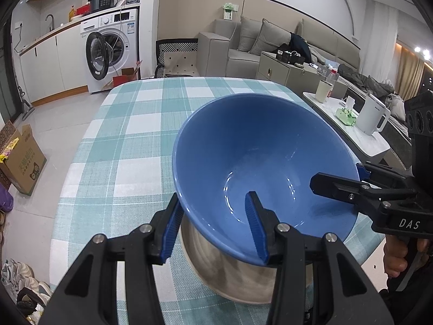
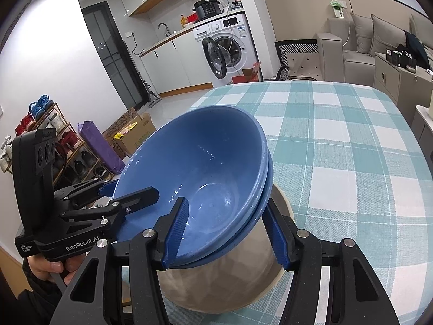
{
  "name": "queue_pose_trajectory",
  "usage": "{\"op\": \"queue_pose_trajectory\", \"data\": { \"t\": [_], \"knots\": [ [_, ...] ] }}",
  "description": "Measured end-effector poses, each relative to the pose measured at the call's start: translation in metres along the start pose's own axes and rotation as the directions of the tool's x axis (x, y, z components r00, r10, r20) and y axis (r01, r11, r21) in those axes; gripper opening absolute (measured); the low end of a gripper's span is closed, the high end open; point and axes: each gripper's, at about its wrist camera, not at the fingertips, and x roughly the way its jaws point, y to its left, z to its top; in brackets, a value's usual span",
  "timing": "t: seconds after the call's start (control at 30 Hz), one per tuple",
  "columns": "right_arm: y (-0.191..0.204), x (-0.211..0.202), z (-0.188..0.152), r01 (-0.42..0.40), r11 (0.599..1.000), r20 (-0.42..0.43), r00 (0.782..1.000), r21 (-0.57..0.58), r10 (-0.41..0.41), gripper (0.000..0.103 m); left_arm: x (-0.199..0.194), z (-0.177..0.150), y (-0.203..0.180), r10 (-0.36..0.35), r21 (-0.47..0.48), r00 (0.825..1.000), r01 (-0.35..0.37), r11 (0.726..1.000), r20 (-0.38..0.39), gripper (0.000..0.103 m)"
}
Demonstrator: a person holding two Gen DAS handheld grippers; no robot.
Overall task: Organize plates and bowls
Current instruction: 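Lift and carry the blue bowls over the cream plate stack with both tools, then lower the blue bowls onto the cream plates and open both tools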
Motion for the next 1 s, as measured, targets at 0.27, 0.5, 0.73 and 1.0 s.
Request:
{"op": "queue_pose_trajectory", "data": {
  "t": [0.27, 0.5, 0.73, 1.0],
  "knots": [
    [-0.0009, 0.0018, -0.0013, 0.006, 1.0, -0.002, 1.0, -0.001, -0.006, 0.058, 0.0012, 0.0007, -0.0014, 0.003, 0.002, 1.0, -0.003, 1.0, 0.01, 0.046],
    [-0.0051, 0.0032, -0.0013, 0.004, 0.999, 0.001, 1.0, 0.033, -0.004, 0.058, 0.0011, 0.0011, 0.0027, -0.019, -0.03, 0.999, 0.02, 0.999, 0.03, 0.046],
    [-0.0053, 0.0028, -0.0014, 0.005, 0.999, 0.003, 1.0, 0.036, -0.005, 0.058, 0.0022, 0.0007, 0.003, -0.027, -0.033, 0.999, 0.029, 0.999, 0.04, 0.049],
    [-0.0037, 0.0028, -0.0004, 0.007, 1.0, -0.009, 1.0, 0.013, -0.007, 0.06, 0.0034, 0.0003, 0.0021, -0.03, -0.024, 0.999, 0.031, 0.999, 0.041, 0.055]
  ]
}}
